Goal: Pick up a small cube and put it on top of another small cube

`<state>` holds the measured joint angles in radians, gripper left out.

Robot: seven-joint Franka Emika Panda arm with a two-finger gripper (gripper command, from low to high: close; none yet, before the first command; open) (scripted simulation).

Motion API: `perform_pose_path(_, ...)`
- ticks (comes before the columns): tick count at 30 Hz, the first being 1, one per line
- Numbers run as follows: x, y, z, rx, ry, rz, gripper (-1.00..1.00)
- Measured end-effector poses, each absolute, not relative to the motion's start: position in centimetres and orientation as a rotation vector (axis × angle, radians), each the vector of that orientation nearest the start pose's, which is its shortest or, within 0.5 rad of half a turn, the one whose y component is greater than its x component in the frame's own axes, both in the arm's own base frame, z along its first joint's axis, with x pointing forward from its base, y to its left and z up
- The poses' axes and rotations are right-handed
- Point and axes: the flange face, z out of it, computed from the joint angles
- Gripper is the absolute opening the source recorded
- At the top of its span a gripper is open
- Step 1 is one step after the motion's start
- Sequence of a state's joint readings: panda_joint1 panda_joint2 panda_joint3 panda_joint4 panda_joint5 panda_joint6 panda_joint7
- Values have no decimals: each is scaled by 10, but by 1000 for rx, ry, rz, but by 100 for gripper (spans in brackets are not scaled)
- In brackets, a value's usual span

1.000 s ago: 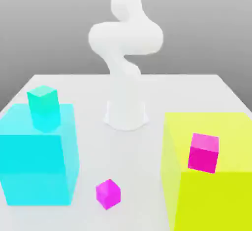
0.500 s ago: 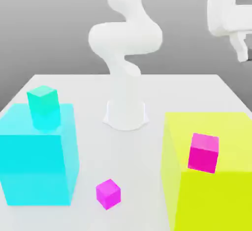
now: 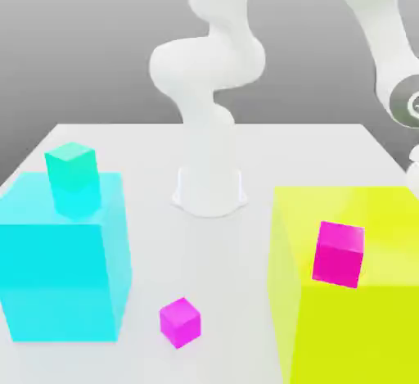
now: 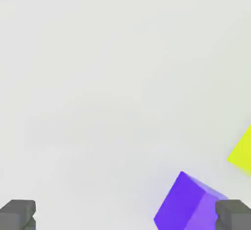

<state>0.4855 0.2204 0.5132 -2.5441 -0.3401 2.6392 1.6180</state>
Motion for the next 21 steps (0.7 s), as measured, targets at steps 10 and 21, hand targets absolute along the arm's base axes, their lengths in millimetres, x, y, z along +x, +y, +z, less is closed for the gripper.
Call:
perform_pose_path(10,240,319,147,-2954,1066,2,0)
perform_pose_path(21,240,319,147,-2952,1067,2,-100)
